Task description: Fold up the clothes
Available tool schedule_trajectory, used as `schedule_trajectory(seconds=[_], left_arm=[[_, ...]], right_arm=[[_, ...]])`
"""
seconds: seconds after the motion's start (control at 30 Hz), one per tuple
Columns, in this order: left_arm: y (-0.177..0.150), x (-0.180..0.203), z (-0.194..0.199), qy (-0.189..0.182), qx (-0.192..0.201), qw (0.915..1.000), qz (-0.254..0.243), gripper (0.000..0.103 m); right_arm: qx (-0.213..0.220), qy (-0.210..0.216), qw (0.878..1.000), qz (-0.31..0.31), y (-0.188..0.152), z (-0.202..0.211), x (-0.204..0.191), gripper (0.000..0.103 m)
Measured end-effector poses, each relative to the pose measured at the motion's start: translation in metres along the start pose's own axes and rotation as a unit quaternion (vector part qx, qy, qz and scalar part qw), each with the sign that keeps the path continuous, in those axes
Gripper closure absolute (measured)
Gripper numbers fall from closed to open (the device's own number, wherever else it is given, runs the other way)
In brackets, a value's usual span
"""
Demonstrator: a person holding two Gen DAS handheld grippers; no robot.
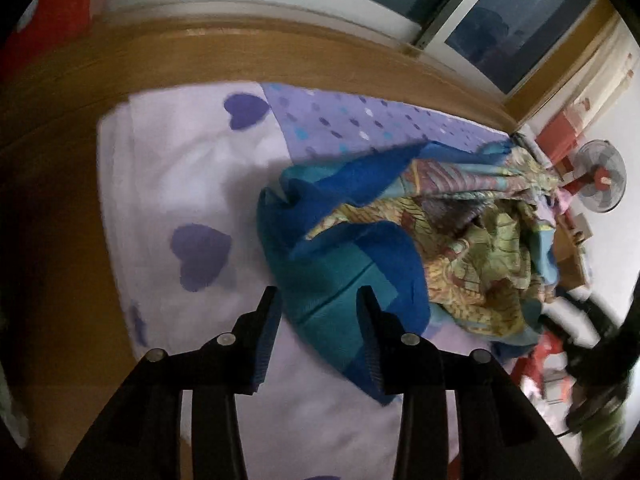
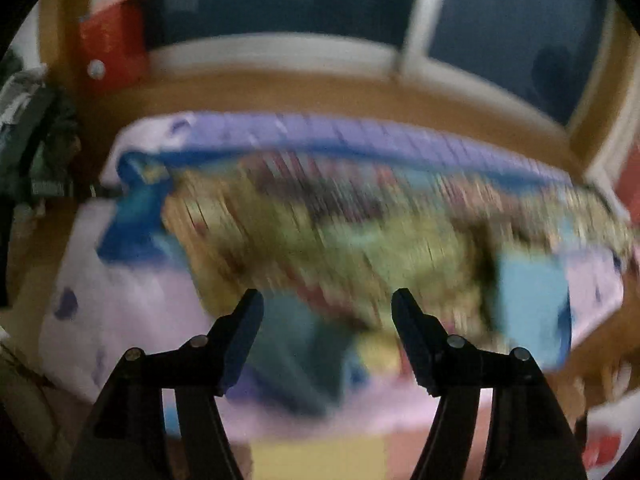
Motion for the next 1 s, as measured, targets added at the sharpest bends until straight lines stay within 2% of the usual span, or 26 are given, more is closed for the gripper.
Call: schedule_trajectory(seconds=[0.07, 0.23, 0.4, 0.5, 0.67, 0.73, 0.77, 0.87, 0.93, 1.0], left_arm=[[-0.001, 0.001, -0.010, -0.023, -0.020, 0.9995, 0.008, 0.064], [-0.004, 0.010, -0.027, -0.016, -0.040, 0.9990, 0.012, 0.064], [0.002, 0.016, -0.034, 0.004, -0.043, 0.9991, 0.002, 0.062], [0.004, 0.016, -0.035, 0.017, -0.048, 0.9987, 0.005, 0.062], [-0.006, 0.006, -0.019, 0.040, -0.051, 0.9976, 0.021, 0.061], [-0.007, 0.000, -0.021, 0.042, -0.055, 0.9973, 0.023, 0.058], [-0.006, -0.002, -0.024, 0.031, -0.055, 0.9977, 0.025, 0.054], [0.004, 0.005, -0.031, 0.005, -0.042, 0.9991, 0.011, 0.034], [0.009, 0.014, -0.037, -0.004, -0.040, 0.9991, -0.014, 0.033], [0.011, 0.020, -0.041, 0.003, -0.034, 0.9987, -0.037, 0.034]], right_arm=[[-0.010, -0.003, 1.000, -0.018, -0.014, -0.003, 0.003, 0.036], [-0.012, 0.009, 1.000, -0.018, -0.032, -0.019, -0.009, 0.036], [-0.023, 0.022, 0.999, 0.031, -0.037, -0.042, -0.030, 0.036], [-0.002, 0.029, 0.999, 0.024, -0.037, -0.049, -0.026, 0.027], [-0.007, 0.042, 0.999, -0.030, -0.040, -0.052, -0.016, 0.027], [-0.003, 0.032, 0.999, -0.032, -0.042, -0.050, -0.017, 0.027], [-0.004, 0.026, 0.999, -0.035, -0.043, -0.050, -0.018, 0.027], [-0.004, 0.009, 0.999, -0.048, -0.041, -0.049, -0.018, 0.027], [-0.004, -0.002, 0.998, -0.063, -0.041, -0.049, -0.018, 0.026], [-0.003, -0.013, 0.997, -0.078, -0.040, -0.050, -0.019, 0.027]])
Point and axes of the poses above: each gripper's, at about its wrist camera, not at the fingertips, and z roughly against the way its jaws point, x to its right, y to its top, the point moved 6 cm from there along -z, roughly the way its jaws point, and after that the axes turned 6 degrees about -z, right-handed, at the moved point
